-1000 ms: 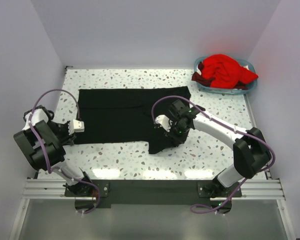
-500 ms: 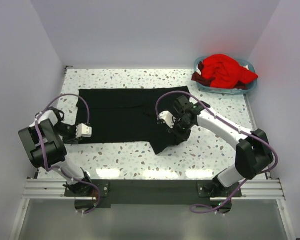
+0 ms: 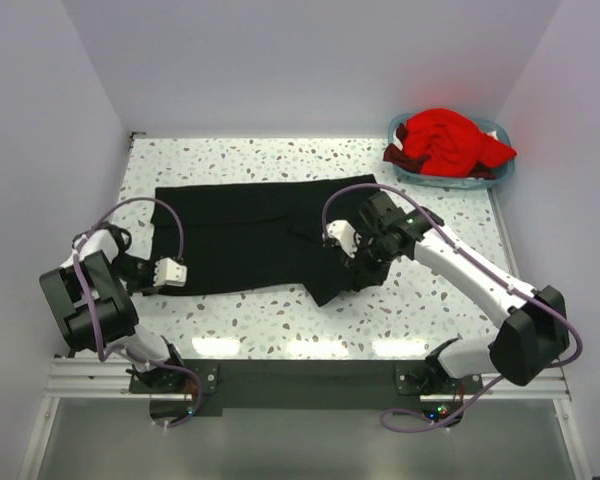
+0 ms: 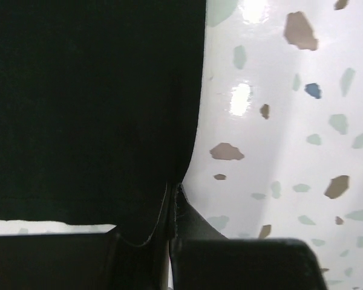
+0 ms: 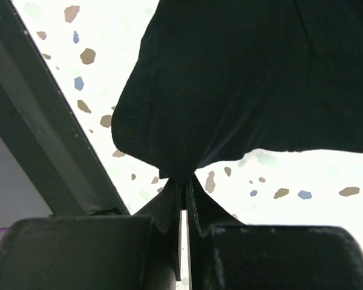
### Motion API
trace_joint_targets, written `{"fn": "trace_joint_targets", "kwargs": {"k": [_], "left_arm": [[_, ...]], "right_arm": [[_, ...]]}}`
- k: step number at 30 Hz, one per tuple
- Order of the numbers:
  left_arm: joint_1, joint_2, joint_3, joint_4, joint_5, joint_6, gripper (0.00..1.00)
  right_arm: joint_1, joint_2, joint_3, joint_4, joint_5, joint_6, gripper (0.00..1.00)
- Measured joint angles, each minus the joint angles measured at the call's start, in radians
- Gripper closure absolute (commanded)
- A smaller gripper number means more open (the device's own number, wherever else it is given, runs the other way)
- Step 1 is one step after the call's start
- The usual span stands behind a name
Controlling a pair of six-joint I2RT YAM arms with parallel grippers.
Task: Fold and stack the t-shirts
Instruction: Fold the tshirt
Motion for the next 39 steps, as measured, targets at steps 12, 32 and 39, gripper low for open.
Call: {"fn": "trace_joint_targets", "kwargs": {"k": [12,32,39], "left_arm": [[0.028,0.001,0.169,-0.147,0.076,0.003,1.00],[0.016,0.216,0.443,-0.155,0.233,-0.168,1.00],[-0.008,0.271,0.493,-0.116,0.257,-0.230,1.00]], "right_arm": [[-0.002,-0.002,0.091,-0.051,0.038,-0.021,1.00],[-0.116,0.472,0.648,-0.196,0.147,-0.326,1.00],[-0.135,0.649,0.887,-0.268,0.158,-0.417,1.00]]}}
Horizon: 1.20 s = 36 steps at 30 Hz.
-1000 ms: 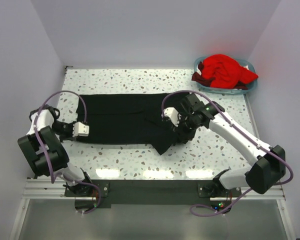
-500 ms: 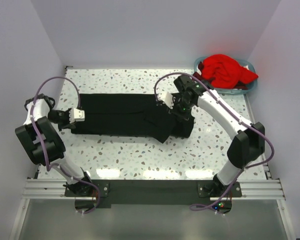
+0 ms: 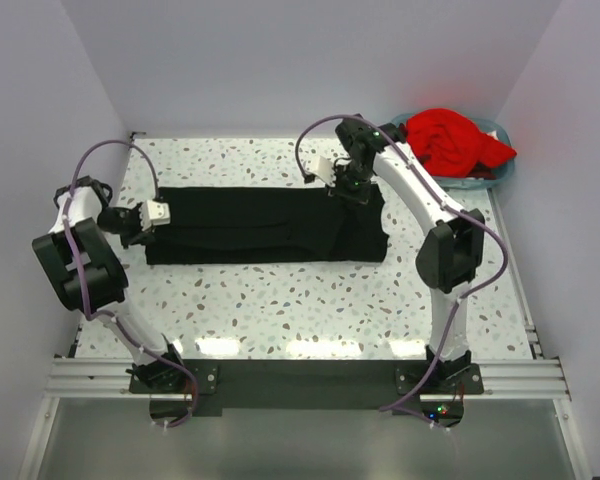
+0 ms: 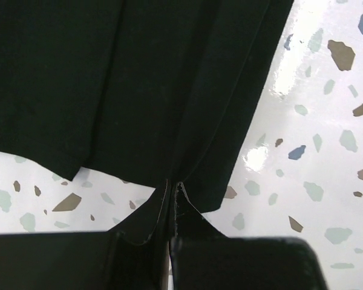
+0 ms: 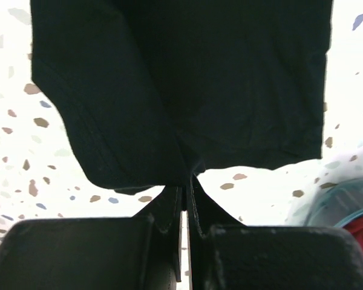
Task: Fold and stack the t-shirts
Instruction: Fold the tshirt
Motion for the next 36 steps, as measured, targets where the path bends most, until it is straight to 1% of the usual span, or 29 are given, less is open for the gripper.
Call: {"fn": "trace_joint_targets", "kwargs": {"k": [3,7,13,19,36], "left_arm": [[-0.008,0.020,0.016,0.014,0.010,-0.019,1.00],[-0.013,0.050,0.046,0.023,0.020,-0.037,1.00],[-0.020,0.089,0.092,0.038,0.027,-0.074,1.00],[-0.040,0.123,0.121,0.063,0.029,-0.107,1.00],[-0.085,0.194,0.207,0.140,0.027,-0.212,1.00]], "right_arm": [[-0.003,0.064,0.097,-0.026,0.011,-0.030,1.00],[-0.008,0.122,0.179,-0.047,0.016,-0.063,1.00],[-0.021,0.174,0.245,-0.056,0.022,-0.093,1.00],[-0.041,0.207,0.272,-0.035,0.039,-0.108,1.00],[-0.054,0.262,0.273,0.079,0.070,-0.134,1.00]]}}
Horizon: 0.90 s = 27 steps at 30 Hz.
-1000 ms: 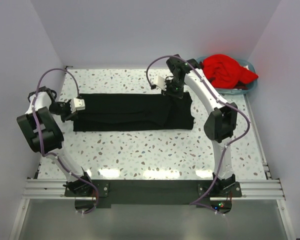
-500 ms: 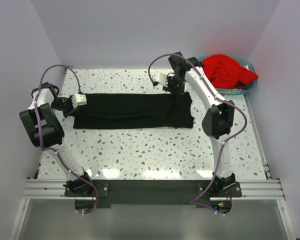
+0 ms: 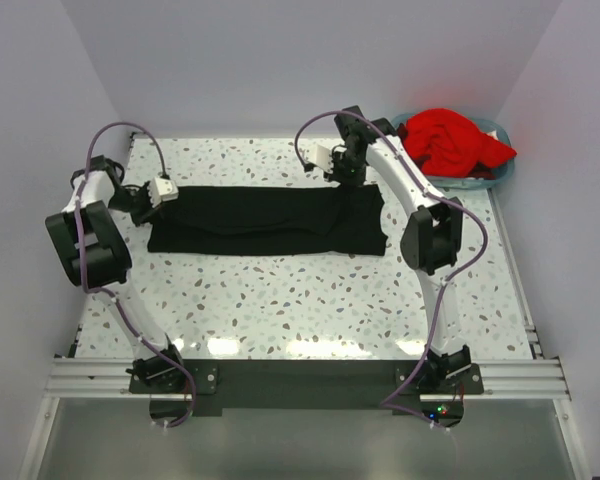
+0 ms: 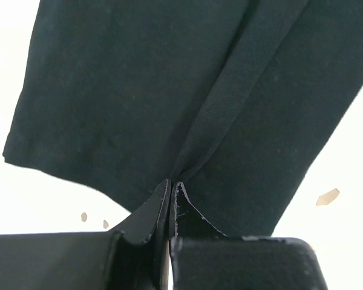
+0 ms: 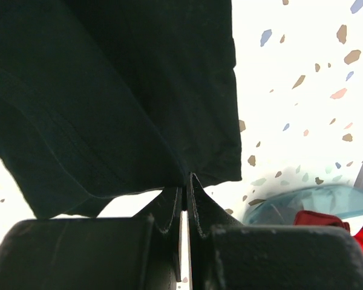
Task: Fold and stack the t-shirts
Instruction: Fold the tshirt
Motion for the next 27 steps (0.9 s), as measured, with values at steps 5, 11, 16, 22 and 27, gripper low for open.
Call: {"fn": "trace_joint_targets", "kwargs": {"k": [5,11,16,22,27], "left_arm": [[-0.029,0.032,0.016,0.036,-0.013,-0.037,1.00],[-0.039,0.077,0.048,0.057,-0.036,-0.070,1.00],[-0.038,0.094,0.048,0.060,-0.067,-0.072,1.00],[-0.034,0.094,0.047,0.073,-0.072,-0.082,0.89],[-0.029,0.094,0.047,0.110,-0.078,-0.175,0.62]], "right_arm": [[-0.007,0.021,0.000,0.029,0.010,-0.011,1.00],[-0.018,0.031,-0.001,0.061,0.026,-0.018,1.00],[-0.024,0.039,-0.002,0.086,0.032,-0.020,1.00],[-0.025,0.043,-0.015,0.114,0.045,-0.016,0.88],[-0.025,0.055,-0.010,0.129,0.076,0.029,0.44]]}}
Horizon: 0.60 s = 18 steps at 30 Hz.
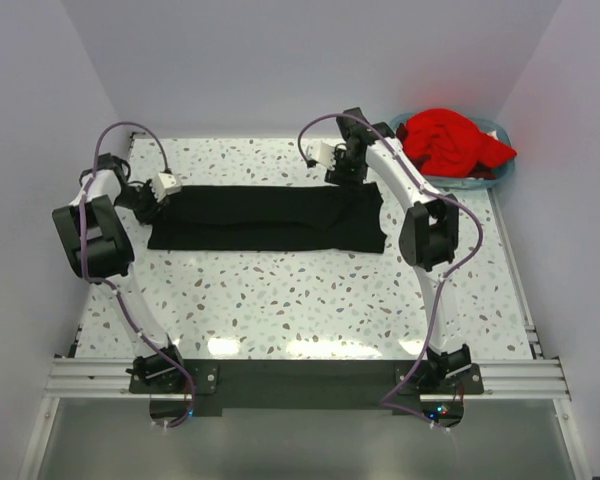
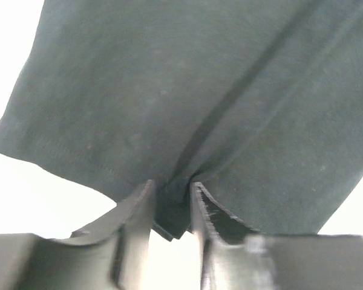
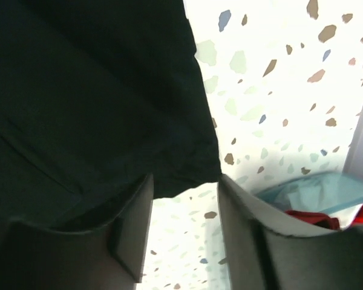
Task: Fold and stack the t-shirts
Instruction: Fold the tshirt
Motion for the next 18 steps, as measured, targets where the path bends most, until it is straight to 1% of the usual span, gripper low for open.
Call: {"fn": "trace_joint_targets", "kwargs": {"k": [1,4,5,6,7,10,11,14,18], "left_arm": [[0.005,0.000,0.000,0.010,0.005,-0.033,0.53],[0.035,-0.002,0.002,0.024,0.028,-0.131,0.50],[0.050,-0.004,0.002,0.027,0.036,-0.169,0.45],[0.064,-0.007,0.002,0.030,0.043,-0.205,0.43],[0.079,-0.011,0.002,0.029,0.049,-0.243,0.37],[0.117,-0.036,-0.010,0.031,0.061,-0.346,0.36],[0.127,-0.052,-0.026,0.033,0.064,-0.377,0.36],[0.139,-0.097,-0.089,0.033,0.067,-0.462,0.36],[0.138,-0.105,-0.137,0.033,0.063,-0.558,0.34]], "right_arm": [[-0.001,0.003,0.002,0.000,0.004,0.013,0.42],[-0.003,0.002,0.002,-0.009,0.009,0.064,0.39],[-0.005,-0.001,0.002,-0.013,0.009,0.088,0.38],[-0.007,-0.005,0.000,-0.019,0.008,0.118,0.38],[-0.011,-0.012,-0.005,-0.030,0.006,0.147,0.38],[-0.034,-0.049,-0.040,-0.073,-0.031,0.257,0.40],[-0.046,-0.066,-0.059,-0.090,-0.051,0.296,0.44],[-0.092,-0.110,-0.111,-0.147,-0.123,0.410,0.48],[-0.157,-0.128,-0.187,-0.179,-0.202,0.537,0.48]]}}
